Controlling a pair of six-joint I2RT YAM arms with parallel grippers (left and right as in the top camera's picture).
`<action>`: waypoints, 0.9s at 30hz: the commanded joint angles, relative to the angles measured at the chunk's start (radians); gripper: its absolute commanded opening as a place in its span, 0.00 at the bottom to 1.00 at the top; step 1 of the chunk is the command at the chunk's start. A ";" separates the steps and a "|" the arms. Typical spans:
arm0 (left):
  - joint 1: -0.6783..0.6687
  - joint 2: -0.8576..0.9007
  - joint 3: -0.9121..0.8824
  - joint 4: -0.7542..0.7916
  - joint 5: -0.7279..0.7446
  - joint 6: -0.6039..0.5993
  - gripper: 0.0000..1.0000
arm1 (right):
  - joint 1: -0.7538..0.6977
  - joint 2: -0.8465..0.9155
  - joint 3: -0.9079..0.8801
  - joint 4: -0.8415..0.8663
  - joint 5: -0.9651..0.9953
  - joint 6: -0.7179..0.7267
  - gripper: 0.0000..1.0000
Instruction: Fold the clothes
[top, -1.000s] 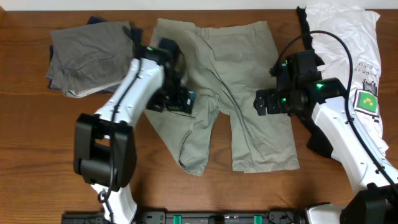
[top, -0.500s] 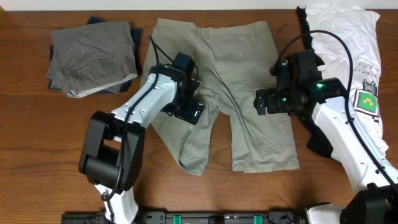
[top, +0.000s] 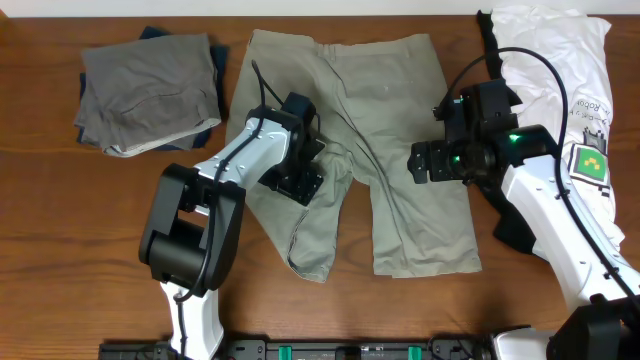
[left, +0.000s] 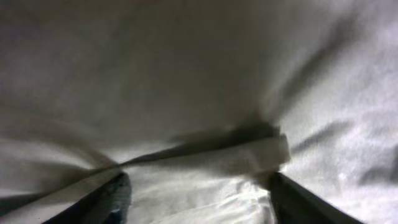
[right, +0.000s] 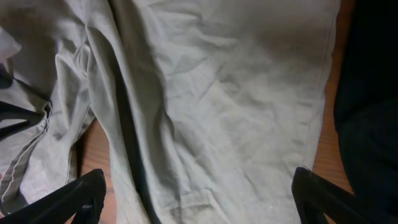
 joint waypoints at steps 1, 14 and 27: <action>-0.001 0.011 -0.008 -0.012 -0.009 0.015 0.57 | -0.006 -0.013 0.021 0.005 0.002 -0.014 0.94; 0.005 0.011 0.022 -0.027 -0.019 -0.098 0.46 | -0.006 -0.013 0.021 0.024 0.002 -0.013 0.94; -0.018 0.011 0.052 0.047 -0.028 -0.715 0.46 | -0.006 -0.013 0.020 0.030 0.002 -0.013 0.94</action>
